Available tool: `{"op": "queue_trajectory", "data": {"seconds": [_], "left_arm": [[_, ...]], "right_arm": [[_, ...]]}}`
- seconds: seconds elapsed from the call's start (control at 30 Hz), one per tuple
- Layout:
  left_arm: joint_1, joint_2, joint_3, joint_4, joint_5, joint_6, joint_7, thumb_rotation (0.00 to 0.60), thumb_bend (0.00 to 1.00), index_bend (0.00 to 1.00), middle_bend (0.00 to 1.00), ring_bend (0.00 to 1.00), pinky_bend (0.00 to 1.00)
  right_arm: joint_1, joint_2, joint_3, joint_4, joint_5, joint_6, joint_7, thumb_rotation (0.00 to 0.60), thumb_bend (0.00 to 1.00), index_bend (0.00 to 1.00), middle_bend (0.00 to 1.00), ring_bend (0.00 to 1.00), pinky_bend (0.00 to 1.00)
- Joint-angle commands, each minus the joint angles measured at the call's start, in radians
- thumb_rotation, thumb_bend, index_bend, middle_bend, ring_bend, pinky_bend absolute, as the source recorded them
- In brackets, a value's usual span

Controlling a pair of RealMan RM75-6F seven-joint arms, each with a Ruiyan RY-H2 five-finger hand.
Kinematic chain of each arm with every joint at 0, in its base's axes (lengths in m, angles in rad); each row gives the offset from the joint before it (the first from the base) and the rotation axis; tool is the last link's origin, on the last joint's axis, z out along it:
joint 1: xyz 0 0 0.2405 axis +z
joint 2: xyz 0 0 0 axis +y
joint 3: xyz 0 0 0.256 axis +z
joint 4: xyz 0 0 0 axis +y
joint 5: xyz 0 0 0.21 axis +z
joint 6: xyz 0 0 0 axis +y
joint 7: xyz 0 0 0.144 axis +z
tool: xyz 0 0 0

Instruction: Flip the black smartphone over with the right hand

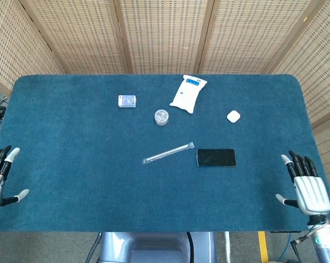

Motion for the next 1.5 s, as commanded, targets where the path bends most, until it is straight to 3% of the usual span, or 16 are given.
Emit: {"op": "queue_trajectory", "data": {"seconds": [0.03, 0.2, 0.4, 0.93, 1.23, 1.5], "left_arm": [[0.0, -0.008, -0.003, 0.002, -0.009, -0.001, 0.009, 0.6, 0.0, 0.0, 0.0, 0.0, 0.0], [-0.008, -0.016, -0.013, 0.008, -0.035, -0.018, 0.019, 0.6, 0.0, 0.0, 0.0, 0.0, 0.0], [-0.02, -0.015, -0.023, 0.009, -0.075, -0.052, 0.014, 0.6, 0.0, 0.0, 0.0, 0.0, 0.0], [-0.032, -0.013, -0.031, 0.014, -0.095, -0.074, 0.004, 0.6, 0.0, 0.0, 0.0, 0.0, 0.0], [-0.043, -0.02, -0.036, 0.023, -0.115, -0.093, 0.011, 0.6, 0.0, 0.0, 0.0, 0.0, 0.0], [-0.05, -0.027, -0.043, 0.035, -0.136, -0.102, 0.021, 0.6, 0.0, 0.0, 0.0, 0.0, 0.0]], "right_arm": [[0.093, 0.039, 0.045, -0.084, 0.027, -0.13, 0.097, 0.6, 0.0, 0.06, 0.0, 0.0, 0.0], [0.223, 0.016, 0.118, -0.094, 0.154, -0.274, -0.037, 0.6, 0.0, 0.21, 0.0, 0.0, 0.0], [0.349, -0.112, 0.162, -0.068, 0.351, -0.353, -0.265, 0.6, 0.0, 0.25, 0.0, 0.0, 0.0], [0.567, -0.422, 0.183, 0.072, 0.762, -0.336, -0.599, 0.6, 0.0, 0.27, 0.0, 0.0, 0.0], [0.624, -0.5, 0.165, 0.162, 0.855, -0.325, -0.657, 0.6, 0.03, 0.27, 0.0, 0.0, 0.0], [0.65, -0.534, 0.154, 0.221, 0.871, -0.336, -0.66, 0.6, 0.04, 0.28, 0.0, 0.0, 0.0]]}}
